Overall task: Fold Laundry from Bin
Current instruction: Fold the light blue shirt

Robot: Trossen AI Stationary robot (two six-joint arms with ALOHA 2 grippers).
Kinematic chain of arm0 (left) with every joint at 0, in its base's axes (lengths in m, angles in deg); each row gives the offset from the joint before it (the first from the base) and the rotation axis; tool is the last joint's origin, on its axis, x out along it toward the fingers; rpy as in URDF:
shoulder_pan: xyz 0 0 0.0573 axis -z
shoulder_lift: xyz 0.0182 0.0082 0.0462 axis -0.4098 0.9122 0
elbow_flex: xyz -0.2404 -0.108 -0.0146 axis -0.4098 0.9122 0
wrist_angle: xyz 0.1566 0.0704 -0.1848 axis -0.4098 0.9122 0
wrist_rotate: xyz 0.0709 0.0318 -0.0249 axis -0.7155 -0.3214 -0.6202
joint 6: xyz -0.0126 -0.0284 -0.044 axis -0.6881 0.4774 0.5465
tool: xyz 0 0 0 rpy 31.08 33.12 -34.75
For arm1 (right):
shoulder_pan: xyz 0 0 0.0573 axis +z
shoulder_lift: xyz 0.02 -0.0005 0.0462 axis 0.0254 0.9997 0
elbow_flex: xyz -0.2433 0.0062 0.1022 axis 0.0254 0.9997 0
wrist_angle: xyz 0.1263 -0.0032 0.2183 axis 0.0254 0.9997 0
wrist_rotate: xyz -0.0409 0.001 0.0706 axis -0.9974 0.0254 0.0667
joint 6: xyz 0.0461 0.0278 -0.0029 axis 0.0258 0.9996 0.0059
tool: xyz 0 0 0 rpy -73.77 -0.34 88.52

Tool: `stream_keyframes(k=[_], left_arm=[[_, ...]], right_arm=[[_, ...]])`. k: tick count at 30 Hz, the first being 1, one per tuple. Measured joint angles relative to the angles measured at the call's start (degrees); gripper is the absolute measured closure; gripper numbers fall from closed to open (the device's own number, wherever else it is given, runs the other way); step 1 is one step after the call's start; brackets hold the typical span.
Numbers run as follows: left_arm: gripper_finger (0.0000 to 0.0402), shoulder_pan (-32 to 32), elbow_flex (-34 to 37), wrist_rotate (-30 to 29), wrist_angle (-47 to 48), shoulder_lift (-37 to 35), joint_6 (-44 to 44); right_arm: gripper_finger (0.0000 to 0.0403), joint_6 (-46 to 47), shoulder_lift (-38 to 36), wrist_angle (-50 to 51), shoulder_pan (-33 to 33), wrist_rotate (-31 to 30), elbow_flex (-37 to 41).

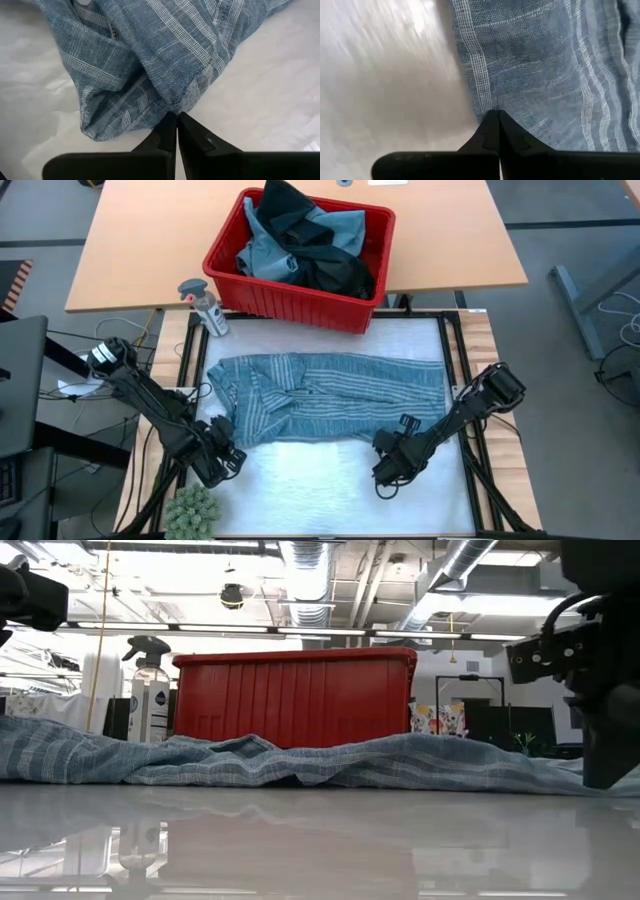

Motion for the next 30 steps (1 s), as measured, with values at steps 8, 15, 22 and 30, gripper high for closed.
stream_keyframes(k=[8,15,22,30], left_arm=[[0.0401,0.0,0.0,1.4,2.1,-6.4,0.7],[0.0401,0.0,0.0,3.8,10.5,-14.3,2.5],[0.0401,0.0,0.0,4.7,17.1,-20.8,4.5],[0.0402,-0.8,0.0,9.1,18.6,-23.9,3.2]], right_arm=[[0.0388,0.1,0.0,-0.2,0.7,3.9,0.0],[0.0388,0.7,-0.1,-0.2,1.9,6.7,0.0],[0.0388,0.6,-0.1,-0.1,3.5,8.8,-0.1],[0.0382,0.0,-0.1,1.4,5.6,10.4,-0.1]])
